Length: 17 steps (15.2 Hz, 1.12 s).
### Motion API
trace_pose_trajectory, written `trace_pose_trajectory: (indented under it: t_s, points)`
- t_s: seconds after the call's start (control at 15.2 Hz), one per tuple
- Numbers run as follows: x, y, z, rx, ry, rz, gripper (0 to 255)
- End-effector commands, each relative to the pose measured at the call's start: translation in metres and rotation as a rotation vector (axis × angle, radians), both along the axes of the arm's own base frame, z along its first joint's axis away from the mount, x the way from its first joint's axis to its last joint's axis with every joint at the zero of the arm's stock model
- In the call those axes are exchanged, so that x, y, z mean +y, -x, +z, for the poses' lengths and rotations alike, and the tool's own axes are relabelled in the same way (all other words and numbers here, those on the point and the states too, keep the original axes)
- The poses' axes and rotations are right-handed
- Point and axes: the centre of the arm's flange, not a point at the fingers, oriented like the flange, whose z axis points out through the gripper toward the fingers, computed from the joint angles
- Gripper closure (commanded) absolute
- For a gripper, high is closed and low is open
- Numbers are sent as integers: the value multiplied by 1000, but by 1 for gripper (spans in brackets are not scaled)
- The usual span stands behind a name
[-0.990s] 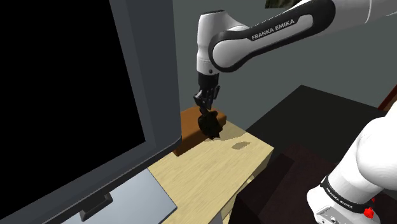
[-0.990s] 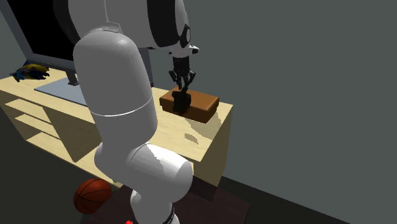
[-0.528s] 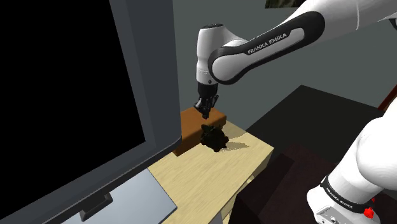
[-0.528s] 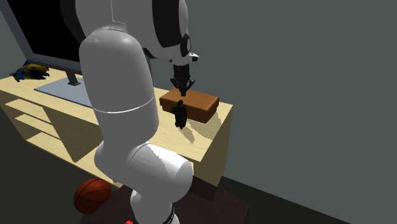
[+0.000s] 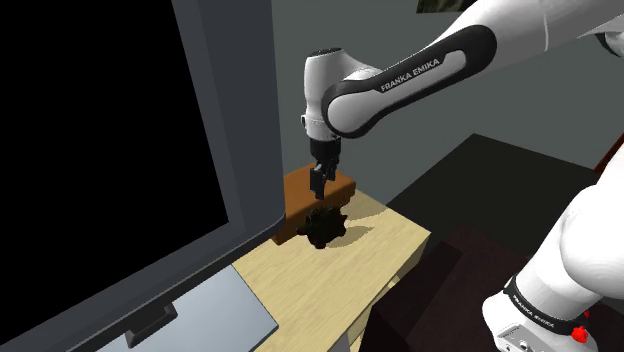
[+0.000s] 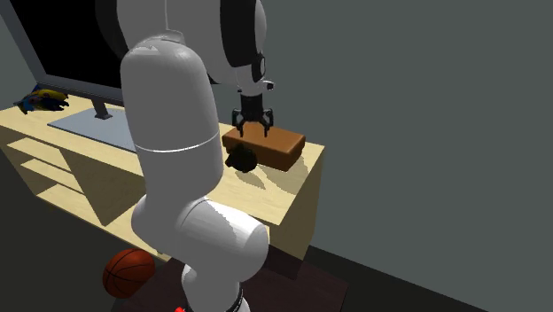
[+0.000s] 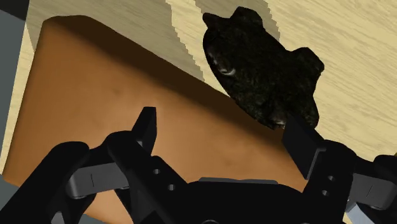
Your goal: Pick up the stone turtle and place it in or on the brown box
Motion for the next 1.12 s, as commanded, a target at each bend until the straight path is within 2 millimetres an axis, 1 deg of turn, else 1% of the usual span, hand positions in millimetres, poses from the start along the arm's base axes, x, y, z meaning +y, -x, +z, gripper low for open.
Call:
trace_pose_trajectory:
  t_s: [0.0,0.13,0.2,0.4,0.46,0.86,0.92,1.06]
  points:
    - [15,19,0,-97,14,-50,0]
    - [40,59,-8,-278,35,107,0]
    - [49,80,-15,-368,45,185,0]
    - [68,142,-47,-637,76,421,0]
    - [68,143,-48,-641,76,424,0]
    - [69,124,-74,-641,76,424,0]
    - [69,120,-81,-641,76,424,0]
    - [69,120,-81,-641,76,424,0]
